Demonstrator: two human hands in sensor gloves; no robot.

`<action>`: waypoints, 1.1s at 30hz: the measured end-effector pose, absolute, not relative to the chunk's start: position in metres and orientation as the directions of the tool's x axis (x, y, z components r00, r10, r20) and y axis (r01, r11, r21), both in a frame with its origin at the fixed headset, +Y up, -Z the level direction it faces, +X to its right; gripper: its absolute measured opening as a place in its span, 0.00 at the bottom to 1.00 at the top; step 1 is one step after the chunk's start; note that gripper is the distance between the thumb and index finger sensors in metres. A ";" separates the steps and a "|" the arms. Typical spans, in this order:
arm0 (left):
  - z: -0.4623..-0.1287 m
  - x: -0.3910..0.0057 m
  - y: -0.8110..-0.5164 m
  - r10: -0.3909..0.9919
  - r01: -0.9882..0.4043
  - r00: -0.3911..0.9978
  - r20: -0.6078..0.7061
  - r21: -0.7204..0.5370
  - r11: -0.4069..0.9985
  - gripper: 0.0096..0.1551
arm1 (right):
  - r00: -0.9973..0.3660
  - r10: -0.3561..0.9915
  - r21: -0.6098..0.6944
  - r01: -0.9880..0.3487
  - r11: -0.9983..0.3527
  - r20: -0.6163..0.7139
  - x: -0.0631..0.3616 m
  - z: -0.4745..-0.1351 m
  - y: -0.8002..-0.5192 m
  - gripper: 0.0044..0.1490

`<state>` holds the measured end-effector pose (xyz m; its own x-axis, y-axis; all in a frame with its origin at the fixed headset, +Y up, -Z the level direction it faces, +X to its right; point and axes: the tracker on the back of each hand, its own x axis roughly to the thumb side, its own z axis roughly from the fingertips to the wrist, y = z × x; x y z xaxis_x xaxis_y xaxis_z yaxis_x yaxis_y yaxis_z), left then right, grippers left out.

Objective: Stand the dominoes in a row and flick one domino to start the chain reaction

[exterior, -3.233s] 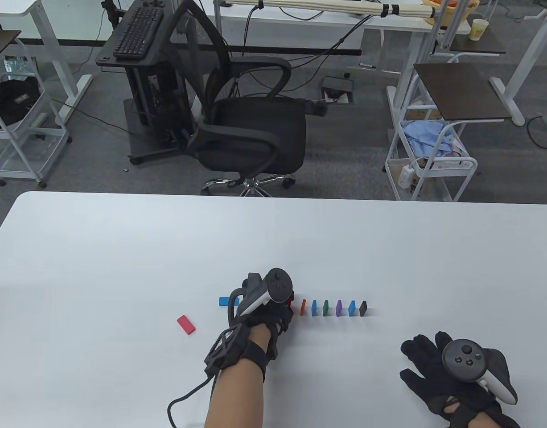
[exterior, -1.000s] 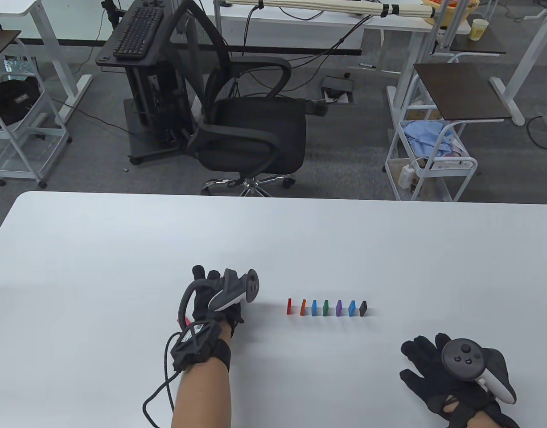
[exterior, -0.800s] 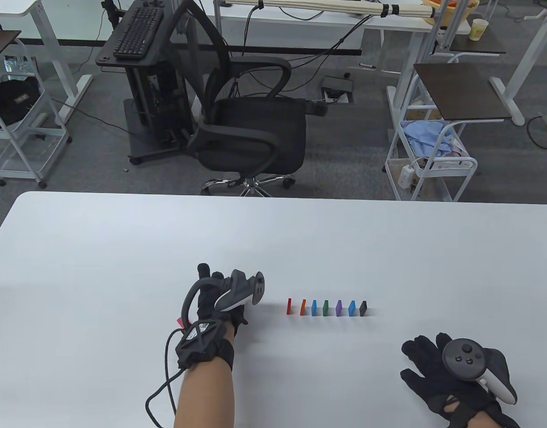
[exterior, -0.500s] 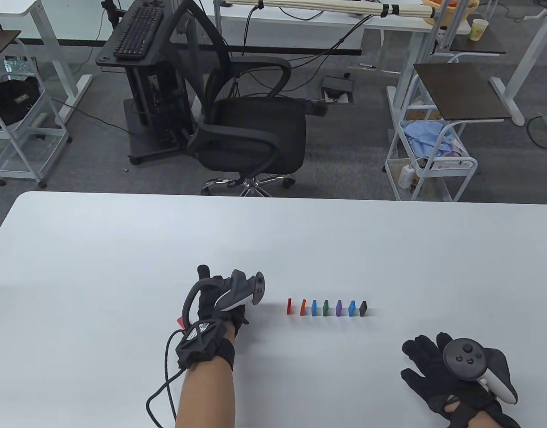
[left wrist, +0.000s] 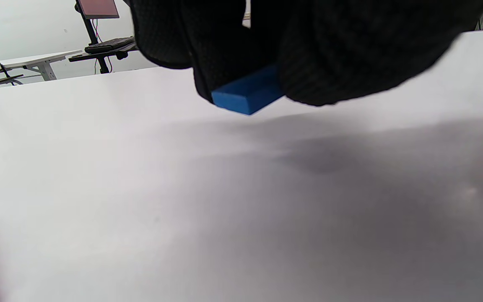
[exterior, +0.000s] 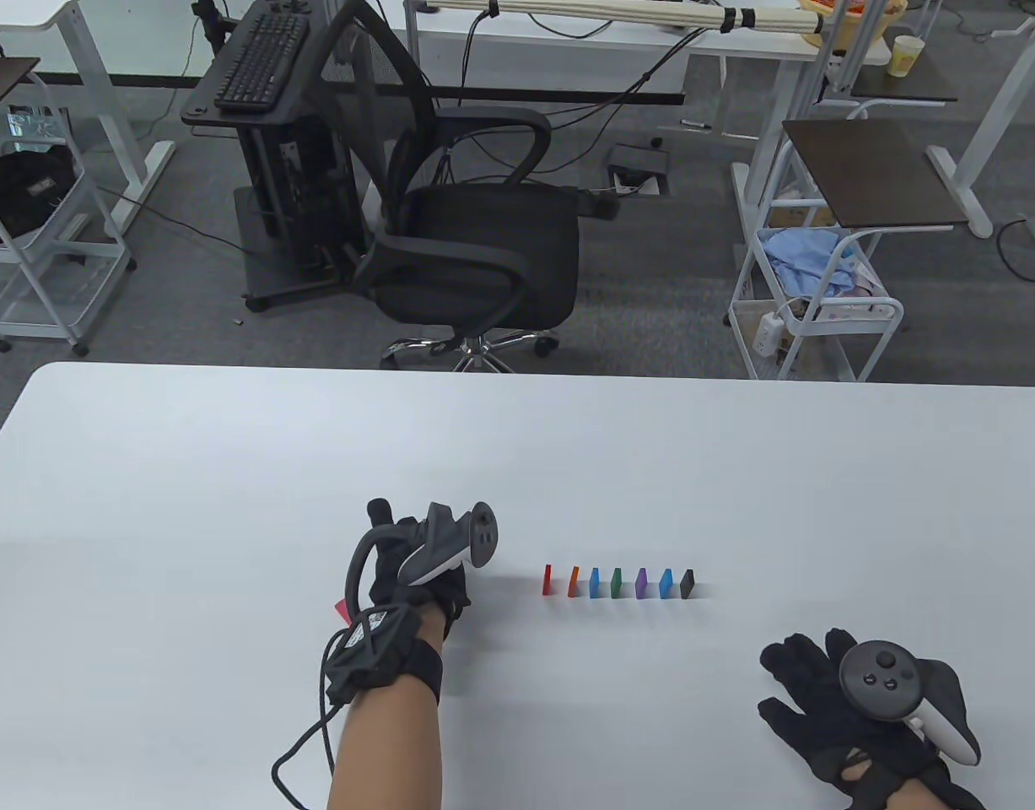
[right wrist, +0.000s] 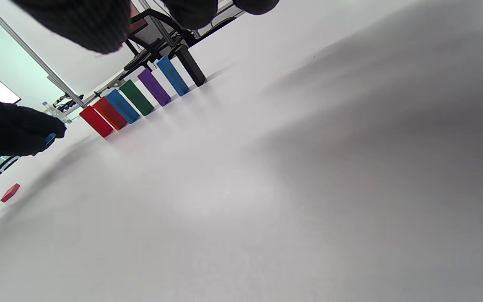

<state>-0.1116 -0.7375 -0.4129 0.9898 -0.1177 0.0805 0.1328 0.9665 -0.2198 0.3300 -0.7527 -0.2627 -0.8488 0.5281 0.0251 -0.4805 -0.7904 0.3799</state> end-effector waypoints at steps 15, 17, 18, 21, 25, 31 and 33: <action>-0.410 -0.096 -0.721 0.082 -0.061 0.989 0.119 -0.174 0.983 0.32 | -0.847 0.531 0.381 -0.479 -0.790 0.035 0.329 -0.263 -0.754 0.42; -0.410 -0.093 -0.722 0.127 -0.103 0.984 0.123 -0.185 0.977 0.32 | -0.846 0.532 0.382 -0.480 -0.789 0.034 0.329 -0.262 -0.754 0.42; -0.411 -0.092 -0.722 0.143 -0.117 0.982 0.127 -0.190 0.975 0.32 | -0.846 0.531 0.382 -0.480 -0.789 0.035 0.329 -0.262 -0.754 0.42; -0.410 -0.088 -0.724 0.202 -0.175 0.971 0.127 -0.199 0.964 0.32 | -0.846 0.531 0.383 -0.480 -0.789 0.036 0.328 -0.262 -0.754 0.42; -0.410 -0.084 -0.728 0.260 -0.230 0.956 0.135 -0.207 0.951 0.32 | -0.847 0.530 0.388 -0.477 -0.788 0.035 0.328 -0.262 -0.755 0.42; -0.408 -0.082 -0.738 0.318 -0.282 0.938 0.136 -0.229 0.932 0.32 | -0.847 0.530 0.390 -0.477 -0.788 0.036 0.327 -0.262 -0.755 0.42; -0.408 -0.081 -0.742 0.330 -0.293 0.934 0.136 -0.235 0.927 0.32 | -0.847 0.530 0.390 -0.476 -0.788 0.037 0.327 -0.262 -0.755 0.42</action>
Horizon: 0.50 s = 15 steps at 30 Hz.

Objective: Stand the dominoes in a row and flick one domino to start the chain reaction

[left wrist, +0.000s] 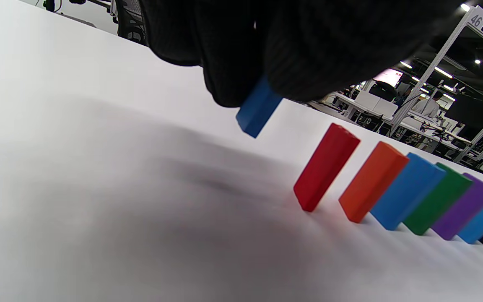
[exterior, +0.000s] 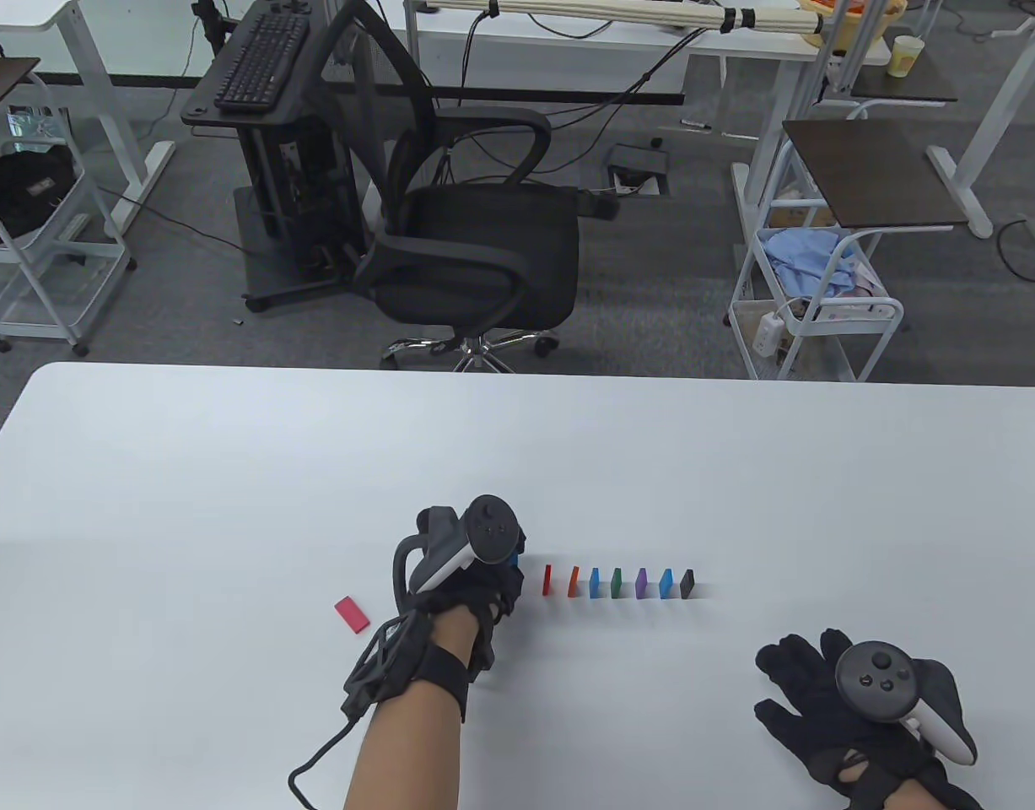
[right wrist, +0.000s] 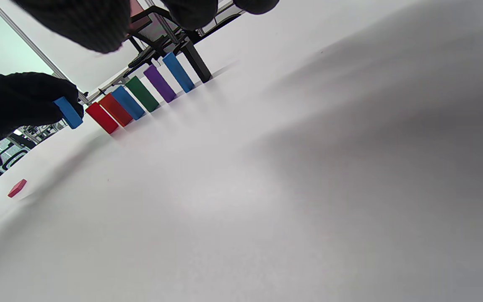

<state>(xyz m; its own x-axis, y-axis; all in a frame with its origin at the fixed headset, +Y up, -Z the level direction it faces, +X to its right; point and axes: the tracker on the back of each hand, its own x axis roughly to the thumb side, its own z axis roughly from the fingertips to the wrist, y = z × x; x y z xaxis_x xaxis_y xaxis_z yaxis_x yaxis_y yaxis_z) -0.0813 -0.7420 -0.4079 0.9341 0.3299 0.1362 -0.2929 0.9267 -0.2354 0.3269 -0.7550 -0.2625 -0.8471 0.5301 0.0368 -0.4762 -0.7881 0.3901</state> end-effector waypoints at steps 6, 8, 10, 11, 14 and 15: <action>-0.407 -0.076 -0.755 0.346 -0.305 0.929 0.135 -0.252 0.918 0.32 | -0.847 0.530 0.393 -0.475 -0.787 0.037 0.327 -0.263 -0.755 0.42; -0.408 -0.073 -0.758 0.352 -0.309 0.926 0.139 -0.260 0.915 0.32 | -0.847 0.530 0.394 -0.475 -0.787 0.036 0.327 -0.263 -0.755 0.42; -0.408 -0.071 -0.761 0.355 -0.312 0.924 0.140 -0.261 0.914 0.32 | -0.847 0.530 0.393 -0.476 -0.787 0.035 0.327 -0.263 -0.755 0.42; -0.408 -0.071 -0.762 0.358 -0.314 0.923 0.141 -0.262 0.912 0.31 | -0.847 0.530 0.394 -0.476 -0.787 0.035 0.327 -0.263 -0.755 0.42; -0.408 -0.069 -0.765 0.360 -0.316 0.923 0.137 -0.267 0.911 0.32 | -0.847 0.530 0.393 -0.477 -0.787 0.035 0.327 -0.263 -0.755 0.42; -0.409 -0.069 -0.766 0.359 -0.315 0.923 0.137 -0.268 0.911 0.32 | -0.847 0.531 0.393 -0.477 -0.786 0.034 0.327 -0.263 -0.755 0.42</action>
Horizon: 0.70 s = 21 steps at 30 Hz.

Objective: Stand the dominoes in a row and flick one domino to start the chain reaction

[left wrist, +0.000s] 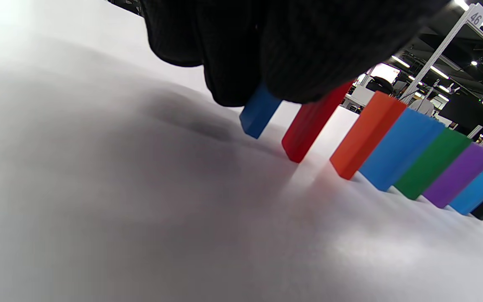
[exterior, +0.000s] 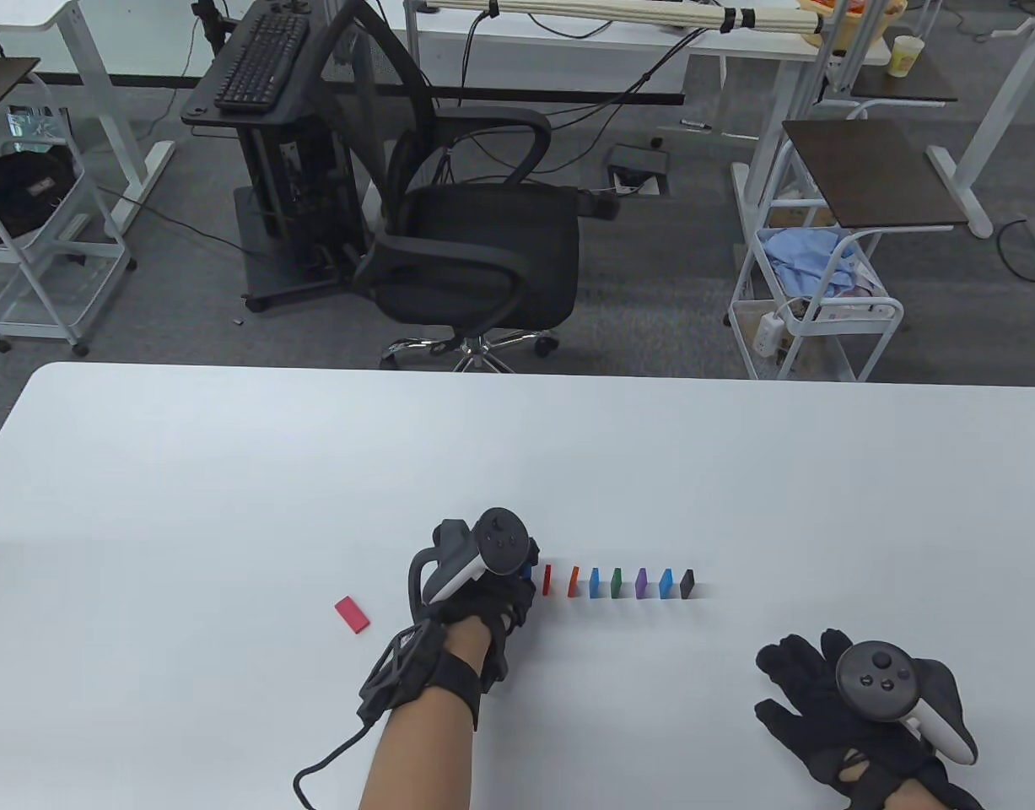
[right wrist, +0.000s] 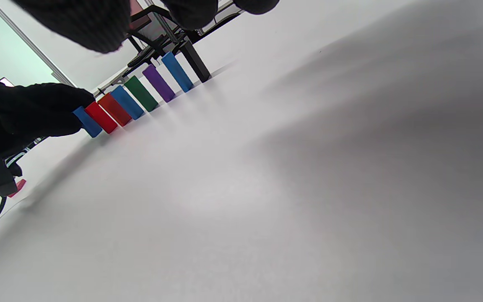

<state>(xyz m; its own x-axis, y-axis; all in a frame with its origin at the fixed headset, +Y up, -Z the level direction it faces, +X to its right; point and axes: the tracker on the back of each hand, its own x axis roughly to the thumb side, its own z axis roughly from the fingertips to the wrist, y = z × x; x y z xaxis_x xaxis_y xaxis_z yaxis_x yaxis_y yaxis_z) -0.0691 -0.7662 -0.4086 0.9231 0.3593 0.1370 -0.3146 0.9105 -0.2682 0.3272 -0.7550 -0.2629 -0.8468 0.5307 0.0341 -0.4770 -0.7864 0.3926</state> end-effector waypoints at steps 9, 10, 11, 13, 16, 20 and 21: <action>-0.408 -0.070 -0.772 0.367 -0.324 0.921 0.129 -0.271 0.907 0.33 | -0.848 0.529 0.395 -0.475 -0.786 0.034 0.328 -0.263 -0.755 0.42; -0.408 -0.070 -0.773 0.368 -0.324 0.921 0.128 -0.272 0.906 0.33 | -0.848 0.529 0.395 -0.474 -0.787 0.034 0.328 -0.263 -0.755 0.42; -0.408 -0.070 -0.772 0.369 -0.325 0.921 0.125 -0.276 0.905 0.33 | -0.848 0.529 0.395 -0.475 -0.786 0.034 0.328 -0.263 -0.755 0.42; -0.407 -0.070 -0.771 0.368 -0.324 0.922 0.121 -0.278 0.904 0.33 | -0.848 0.529 0.395 -0.475 -0.787 0.034 0.328 -0.263 -0.755 0.42; -0.407 -0.071 -0.771 0.366 -0.322 0.924 0.115 -0.283 0.903 0.33 | -0.847 0.531 0.397 -0.476 -0.785 0.033 0.328 -0.263 -0.755 0.42; -0.406 -0.071 -0.772 0.362 -0.319 0.925 0.111 -0.287 0.903 0.33 | -0.847 0.531 0.394 -0.477 -0.786 0.034 0.328 -0.263 -0.755 0.42; -0.406 -0.072 -0.772 0.364 -0.321 0.925 0.109 -0.288 0.902 0.33 | -0.847 0.531 0.395 -0.477 -0.786 0.033 0.328 -0.263 -0.755 0.42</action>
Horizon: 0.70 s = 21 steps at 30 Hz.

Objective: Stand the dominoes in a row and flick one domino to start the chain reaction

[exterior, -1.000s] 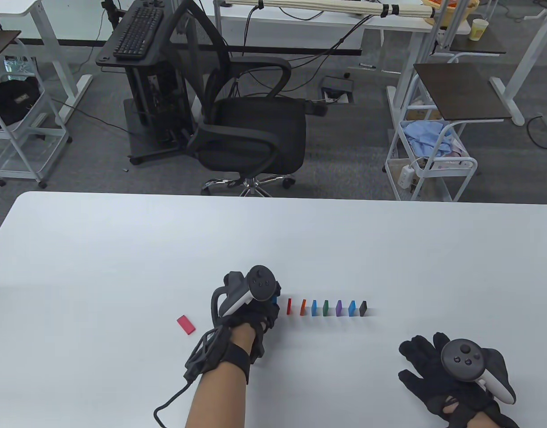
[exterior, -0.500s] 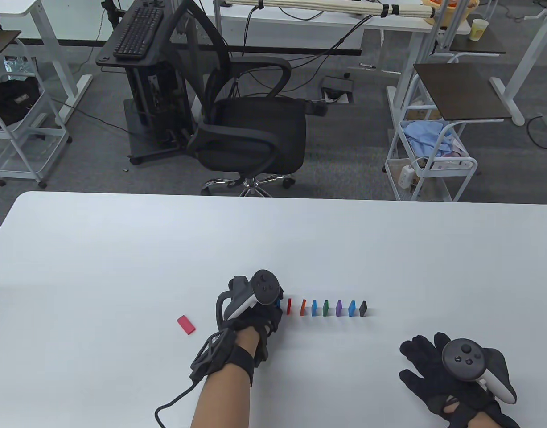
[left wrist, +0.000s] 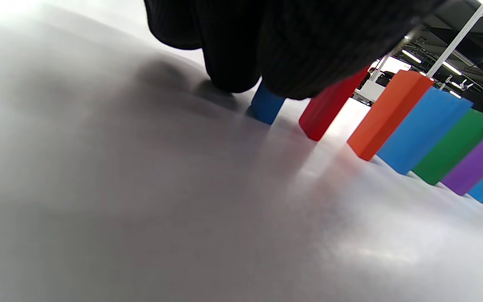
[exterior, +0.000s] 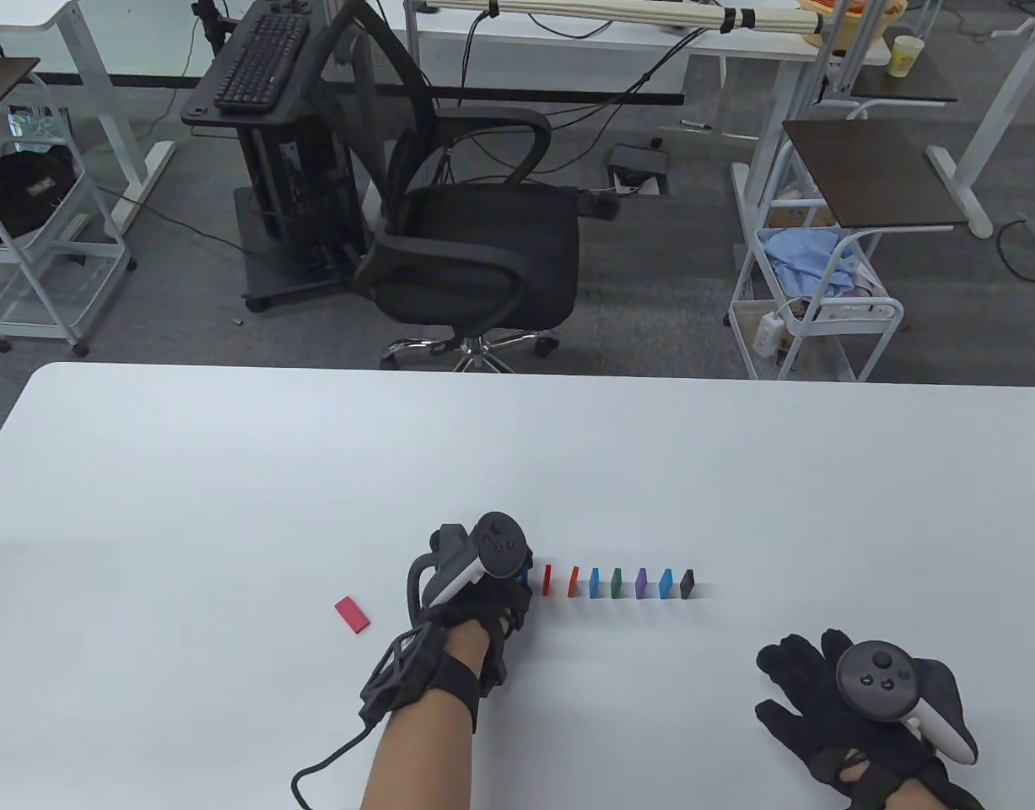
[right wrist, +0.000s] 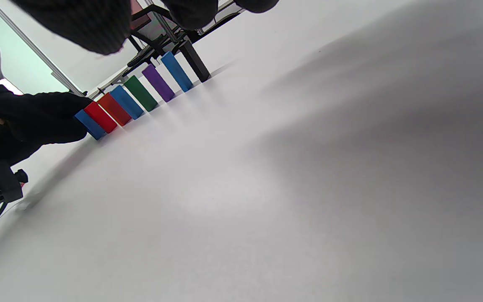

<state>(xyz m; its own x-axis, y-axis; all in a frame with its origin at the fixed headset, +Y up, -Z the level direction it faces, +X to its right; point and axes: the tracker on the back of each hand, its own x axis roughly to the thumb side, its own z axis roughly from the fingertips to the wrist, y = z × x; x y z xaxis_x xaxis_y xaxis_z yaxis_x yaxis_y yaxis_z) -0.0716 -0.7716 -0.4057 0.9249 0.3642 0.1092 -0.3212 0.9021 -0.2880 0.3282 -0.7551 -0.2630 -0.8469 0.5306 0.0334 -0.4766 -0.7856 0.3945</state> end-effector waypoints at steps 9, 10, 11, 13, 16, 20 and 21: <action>-0.404 -0.072 -0.774 0.359 -0.312 0.927 0.106 -0.308 0.899 0.36 | -0.847 0.530 0.395 -0.476 -0.786 0.036 0.328 -0.263 -0.755 0.42; -0.403 -0.072 -0.774 0.357 -0.310 0.928 0.103 -0.315 0.897 0.37 | -0.849 0.527 0.394 -0.473 -0.788 0.037 0.328 -0.263 -0.755 0.42; -0.403 -0.072 -0.774 0.356 -0.308 0.929 0.104 -0.318 0.897 0.37 | -0.848 0.529 0.394 -0.474 -0.787 0.037 0.328 -0.263 -0.755 0.42; -0.403 -0.073 -0.773 0.354 -0.305 0.930 0.103 -0.324 0.895 0.38 | -0.846 0.532 0.395 -0.477 -0.785 0.037 0.328 -0.263 -0.755 0.42; -0.400 -0.077 -0.770 0.348 -0.299 0.931 0.106 -0.326 0.897 0.40 | -0.846 0.532 0.393 -0.476 -0.786 0.039 0.328 -0.263 -0.755 0.42; -0.394 -0.086 -0.762 0.333 -0.286 0.937 0.105 -0.318 0.904 0.40 | -0.847 0.530 0.391 -0.474 -0.789 0.042 0.328 -0.263 -0.755 0.42; -0.393 -0.088 -0.760 0.328 -0.281 0.939 0.106 -0.316 0.906 0.40 | -0.847 0.530 0.391 -0.474 -0.789 0.044 0.327 -0.263 -0.755 0.42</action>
